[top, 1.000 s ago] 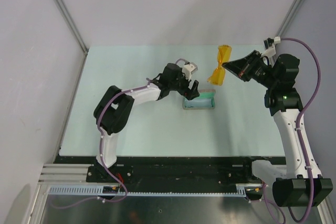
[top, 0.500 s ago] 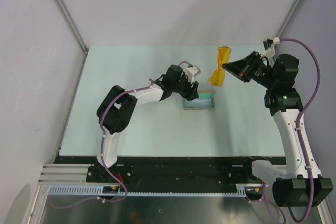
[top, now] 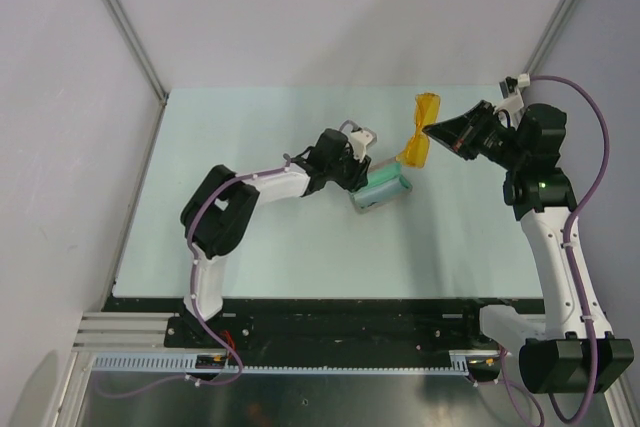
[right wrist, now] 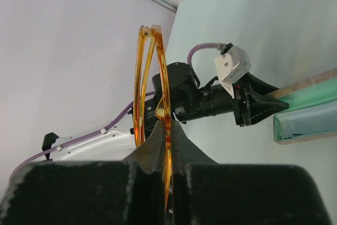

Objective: Organize the sunglasses
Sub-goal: Adjust the opened sunglasses case at the center of the board.

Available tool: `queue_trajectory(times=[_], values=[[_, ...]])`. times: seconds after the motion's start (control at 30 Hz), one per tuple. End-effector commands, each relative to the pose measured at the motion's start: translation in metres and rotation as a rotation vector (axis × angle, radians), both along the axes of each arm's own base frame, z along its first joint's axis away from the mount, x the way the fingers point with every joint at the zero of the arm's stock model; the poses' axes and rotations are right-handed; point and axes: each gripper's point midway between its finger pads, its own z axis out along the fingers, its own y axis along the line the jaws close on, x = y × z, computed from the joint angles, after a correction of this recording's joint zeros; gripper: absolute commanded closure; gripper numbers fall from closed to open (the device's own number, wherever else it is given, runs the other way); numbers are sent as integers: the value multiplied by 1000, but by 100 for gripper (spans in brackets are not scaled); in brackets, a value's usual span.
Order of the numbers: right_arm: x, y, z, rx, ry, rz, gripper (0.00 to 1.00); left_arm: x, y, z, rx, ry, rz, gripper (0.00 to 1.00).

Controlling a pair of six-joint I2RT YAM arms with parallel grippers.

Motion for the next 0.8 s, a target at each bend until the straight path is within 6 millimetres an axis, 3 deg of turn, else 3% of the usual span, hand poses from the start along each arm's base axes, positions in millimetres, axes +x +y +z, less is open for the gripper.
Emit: queue_trajectory(times=[0.0,0.1,0.4,0.67,0.77], values=[[5,-6,4,-37,-27,-32,100,3,9,34,-29,-43,92,57],[12,-10,-10,-63,13,-59,100,0,16,38,-22,-50,129,57],[33,-26,-94,-135,261,-210,100,-21,11,56,-53,-57,96,52],[31,-34,-165,-188,454,-334,100,-23,7,43,-45,-28,87,54],[30,-32,-184,-199,500,-356,100,-21,8,43,-43,-29,101,57]])
